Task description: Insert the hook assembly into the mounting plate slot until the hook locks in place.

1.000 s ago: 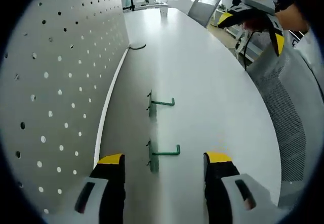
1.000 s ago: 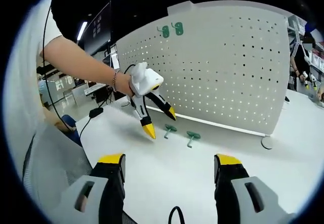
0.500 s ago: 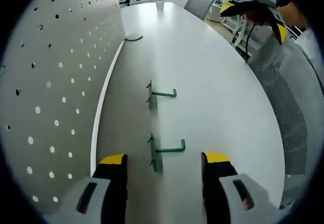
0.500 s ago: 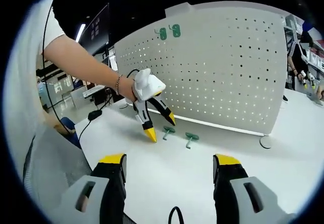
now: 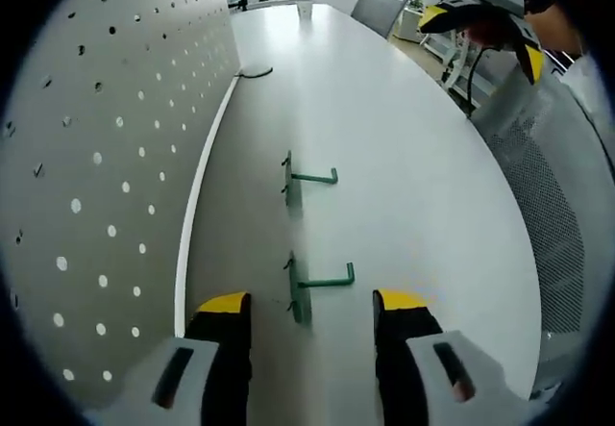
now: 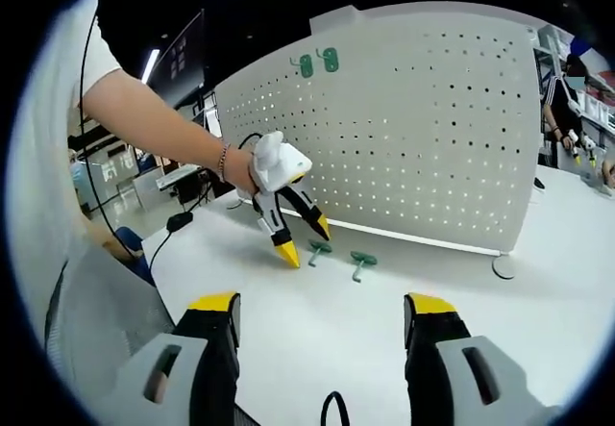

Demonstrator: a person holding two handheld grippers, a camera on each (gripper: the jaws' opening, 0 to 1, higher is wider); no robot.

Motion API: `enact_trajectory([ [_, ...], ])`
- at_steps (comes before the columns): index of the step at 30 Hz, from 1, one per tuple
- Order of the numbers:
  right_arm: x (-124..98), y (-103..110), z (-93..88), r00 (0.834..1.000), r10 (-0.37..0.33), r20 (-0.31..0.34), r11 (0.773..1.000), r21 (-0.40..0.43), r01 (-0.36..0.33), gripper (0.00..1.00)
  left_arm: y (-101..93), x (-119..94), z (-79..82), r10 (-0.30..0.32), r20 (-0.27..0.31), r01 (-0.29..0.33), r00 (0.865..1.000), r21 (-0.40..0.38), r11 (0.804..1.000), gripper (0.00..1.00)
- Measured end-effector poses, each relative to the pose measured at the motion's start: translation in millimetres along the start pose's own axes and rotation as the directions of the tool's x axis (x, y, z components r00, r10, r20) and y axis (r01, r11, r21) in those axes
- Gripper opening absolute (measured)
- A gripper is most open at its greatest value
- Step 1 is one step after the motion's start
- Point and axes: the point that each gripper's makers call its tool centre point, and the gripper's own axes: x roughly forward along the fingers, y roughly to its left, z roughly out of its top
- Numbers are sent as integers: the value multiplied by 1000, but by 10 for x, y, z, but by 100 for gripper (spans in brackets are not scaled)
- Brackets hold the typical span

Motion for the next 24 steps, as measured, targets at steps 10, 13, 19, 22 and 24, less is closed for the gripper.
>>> enact_trajectory([
  [10, -10, 17, -12, 1000, -1, 1, 1000, 6, 1, 66, 95, -11, -19, 48, 19, -47, 999, -68, 997, 33],
  [13, -17, 5, -10, 1000, -4, 3, 1000, 10, 4, 66, 106, -15, -19, 57, 24, -55, 998, -73, 996, 31],
  [19, -22, -8, 8, 1000, -9, 8, 1000, 14, 9, 66, 119, -24, -19, 75, 29, -73, 997, -75, 995, 21],
  [22, -20, -13, 0, 1000, -9, 7, 1000, 14, 9, 66, 121, -22, -20, 79, 26, -77, 997, -79, 994, 17],
  [24, -22, -13, -2, 1000, -10, 7, 1000, 14, 9, 66, 115, -23, -14, 82, 25, -80, 996, -75, 994, 16],
])
